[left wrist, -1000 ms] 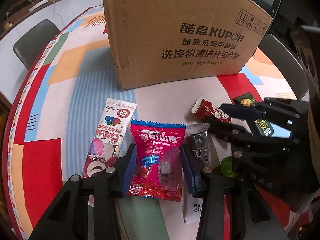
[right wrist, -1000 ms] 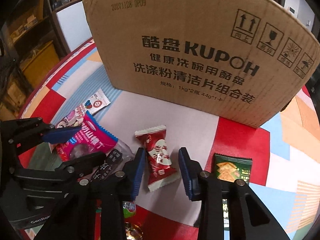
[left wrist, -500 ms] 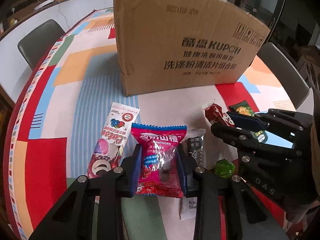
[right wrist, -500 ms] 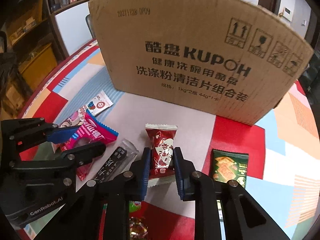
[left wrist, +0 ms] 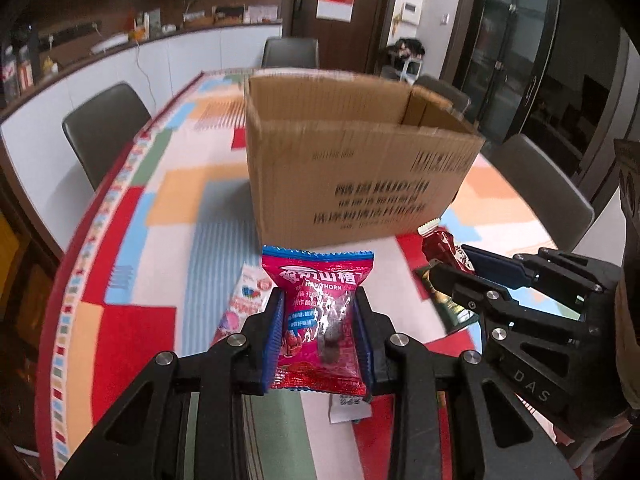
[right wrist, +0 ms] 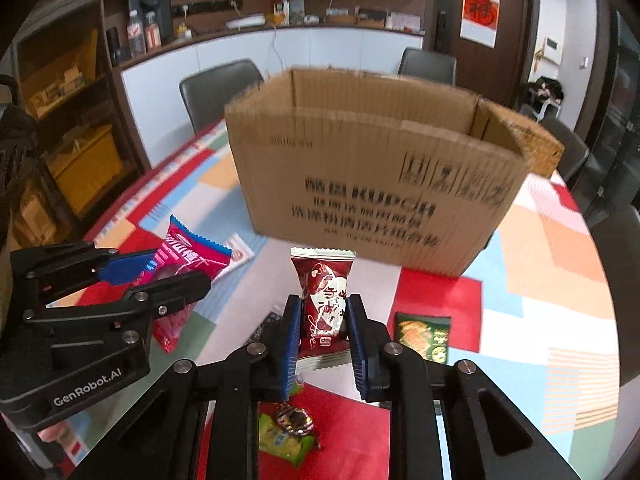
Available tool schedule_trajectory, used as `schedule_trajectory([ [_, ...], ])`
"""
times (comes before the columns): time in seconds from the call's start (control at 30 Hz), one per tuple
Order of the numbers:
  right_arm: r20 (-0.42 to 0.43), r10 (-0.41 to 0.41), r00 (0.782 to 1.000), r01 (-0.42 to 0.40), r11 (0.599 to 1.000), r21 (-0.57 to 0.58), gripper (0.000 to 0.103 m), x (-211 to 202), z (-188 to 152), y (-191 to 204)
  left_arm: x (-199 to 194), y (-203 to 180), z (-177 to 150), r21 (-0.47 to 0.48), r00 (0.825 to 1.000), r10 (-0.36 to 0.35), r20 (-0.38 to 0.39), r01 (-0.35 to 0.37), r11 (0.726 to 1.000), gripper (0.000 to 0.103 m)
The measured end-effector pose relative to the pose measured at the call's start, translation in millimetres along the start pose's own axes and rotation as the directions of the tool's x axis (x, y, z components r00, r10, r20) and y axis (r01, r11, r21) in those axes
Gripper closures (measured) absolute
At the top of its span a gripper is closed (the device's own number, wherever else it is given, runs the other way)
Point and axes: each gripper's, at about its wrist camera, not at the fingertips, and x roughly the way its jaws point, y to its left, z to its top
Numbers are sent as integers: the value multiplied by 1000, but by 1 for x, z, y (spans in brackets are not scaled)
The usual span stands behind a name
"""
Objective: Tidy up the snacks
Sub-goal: 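Carry the chocolate wrapper and hawthorn bag into the box and open both tools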
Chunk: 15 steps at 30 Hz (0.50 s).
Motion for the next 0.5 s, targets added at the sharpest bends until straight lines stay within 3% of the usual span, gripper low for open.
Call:
schedule_trajectory([
  [0.27,134,-21,991,18,1000,24,79,-49,17,-2,-47,-14,25,33,991,-1,133,-3,999,71],
  [0.5,242,-39,969,31,999,37,79,-84,39,-4,-76,-20,54,60,973,-9,229,-5,998,71],
])
